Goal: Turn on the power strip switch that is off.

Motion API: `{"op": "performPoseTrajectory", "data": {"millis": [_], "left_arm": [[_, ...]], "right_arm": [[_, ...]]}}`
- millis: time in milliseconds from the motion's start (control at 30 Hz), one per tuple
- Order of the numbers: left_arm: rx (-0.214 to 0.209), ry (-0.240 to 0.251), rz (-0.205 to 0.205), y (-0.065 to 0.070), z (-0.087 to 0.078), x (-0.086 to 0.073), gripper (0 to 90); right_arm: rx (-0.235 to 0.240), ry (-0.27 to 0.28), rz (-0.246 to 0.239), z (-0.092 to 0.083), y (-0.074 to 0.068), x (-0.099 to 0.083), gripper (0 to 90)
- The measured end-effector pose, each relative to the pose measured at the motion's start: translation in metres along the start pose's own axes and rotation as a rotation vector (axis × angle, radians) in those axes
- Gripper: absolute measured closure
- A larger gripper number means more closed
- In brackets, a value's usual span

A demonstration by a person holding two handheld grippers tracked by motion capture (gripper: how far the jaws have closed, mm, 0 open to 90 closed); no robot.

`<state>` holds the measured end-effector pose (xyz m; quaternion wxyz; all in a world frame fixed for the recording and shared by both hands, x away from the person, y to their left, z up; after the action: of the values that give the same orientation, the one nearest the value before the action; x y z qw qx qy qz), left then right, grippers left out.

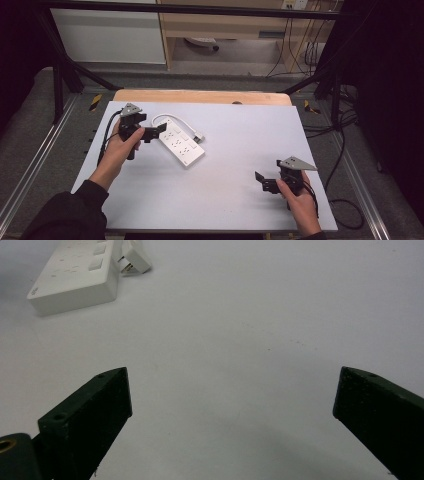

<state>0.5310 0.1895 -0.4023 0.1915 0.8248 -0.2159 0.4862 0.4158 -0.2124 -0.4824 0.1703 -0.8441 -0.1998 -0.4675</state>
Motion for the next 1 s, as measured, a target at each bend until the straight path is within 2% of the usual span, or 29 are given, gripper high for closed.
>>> {"op": "performPoseTrajectory", "data": {"millis": [267,400,600,1000], "left_arm": [[-0.003,-0.001,-0.001,-0.003,-0.014,-0.007,6.6],[-0.014,0.010,-0.024,-0.004,-0.021,-0.010,6.6],[-0.012,0.017,-0.031,-0.006,-0.032,-0.017,6.8],[-0.005,0.041,-0.052,-0.012,-0.062,-0.040,6.8]], "right_arm": [[-0.003,0.000,0.003,0.000,0.000,0.000,2.5],[-0.002,-0.003,0.002,0.000,0.000,0.000,2.5],[-0.002,-0.004,-0.007,0.002,-0.001,0.000,2.5],[-0.004,-0.006,-0.004,0.003,-0.001,0.000,2.5]]}}
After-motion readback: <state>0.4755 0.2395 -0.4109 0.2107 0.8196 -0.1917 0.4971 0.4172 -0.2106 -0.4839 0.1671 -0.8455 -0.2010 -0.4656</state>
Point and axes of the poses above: each handheld gripper's, and its own axes: z roughly forward along the jaws, x roughly out of its top, y roughly to its right, the point moved 8 cm from there along z, roughly forward along the jaws
